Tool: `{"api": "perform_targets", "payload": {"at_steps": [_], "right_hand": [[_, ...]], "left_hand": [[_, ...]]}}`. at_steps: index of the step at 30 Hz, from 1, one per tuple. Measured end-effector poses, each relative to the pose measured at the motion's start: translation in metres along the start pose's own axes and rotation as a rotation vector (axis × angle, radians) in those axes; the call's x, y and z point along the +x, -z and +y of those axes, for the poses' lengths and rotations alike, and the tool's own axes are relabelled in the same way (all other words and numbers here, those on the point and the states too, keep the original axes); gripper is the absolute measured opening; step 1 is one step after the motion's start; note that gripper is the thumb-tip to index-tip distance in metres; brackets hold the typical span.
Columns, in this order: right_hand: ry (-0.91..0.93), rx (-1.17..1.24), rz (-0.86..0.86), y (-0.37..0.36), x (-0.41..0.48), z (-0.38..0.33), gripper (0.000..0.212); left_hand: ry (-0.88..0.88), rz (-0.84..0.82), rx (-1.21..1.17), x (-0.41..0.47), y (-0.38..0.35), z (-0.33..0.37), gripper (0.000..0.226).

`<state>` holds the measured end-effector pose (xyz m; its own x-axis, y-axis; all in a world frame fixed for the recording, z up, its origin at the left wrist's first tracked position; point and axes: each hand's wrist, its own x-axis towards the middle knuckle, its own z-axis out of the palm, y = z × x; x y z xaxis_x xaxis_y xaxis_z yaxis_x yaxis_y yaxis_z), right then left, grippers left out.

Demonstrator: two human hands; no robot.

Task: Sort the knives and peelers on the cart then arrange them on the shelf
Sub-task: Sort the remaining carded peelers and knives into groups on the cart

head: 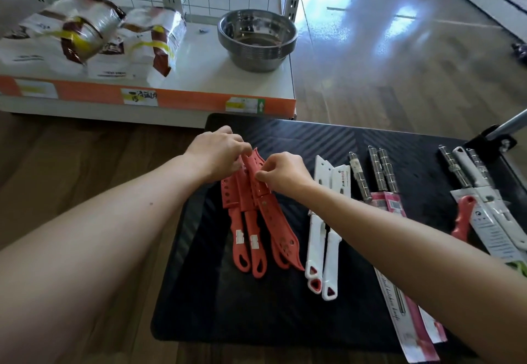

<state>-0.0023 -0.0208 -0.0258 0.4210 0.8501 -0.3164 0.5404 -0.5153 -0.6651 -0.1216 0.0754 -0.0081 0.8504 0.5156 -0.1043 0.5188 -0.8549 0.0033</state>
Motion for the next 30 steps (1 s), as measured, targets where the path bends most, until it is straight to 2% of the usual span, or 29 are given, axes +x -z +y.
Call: {"api": "perform_targets", "payload": {"at_steps": [6, 10, 18, 21, 25, 30], "right_hand": [[-0.010, 0.011, -0.041, 0.002, 0.003, 0.003, 0.014], [-0.056, -0.026, -0.005, 0.015, 0.007, 0.005, 0.022], [-0.107, -0.129, 0.132, 0.040, 0.010, 0.025, 0.019], [-0.129, -0.161, 0.147, 0.048, 0.009, 0.032, 0.019], [-0.146, -0.183, 0.181, 0.051, 0.006, 0.030, 0.021], [-0.030, -0.247, 0.159, 0.041, 0.000, 0.009, 0.021]], "left_hand": [[-0.174, -0.088, 0.144, 0.004, 0.000, 0.003, 0.048], [-0.280, -0.103, 0.209, 0.007, 0.001, 0.008, 0.050], [-0.398, -0.057, 0.273, 0.008, 0.001, 0.016, 0.033], [-0.328, -0.023, 0.228, -0.004, 0.003, 0.005, 0.032], [-0.126, 0.032, 0.164, -0.028, -0.002, -0.011, 0.028], [0.088, 0.039, 0.172, -0.051, 0.000, -0.011, 0.026]]}}
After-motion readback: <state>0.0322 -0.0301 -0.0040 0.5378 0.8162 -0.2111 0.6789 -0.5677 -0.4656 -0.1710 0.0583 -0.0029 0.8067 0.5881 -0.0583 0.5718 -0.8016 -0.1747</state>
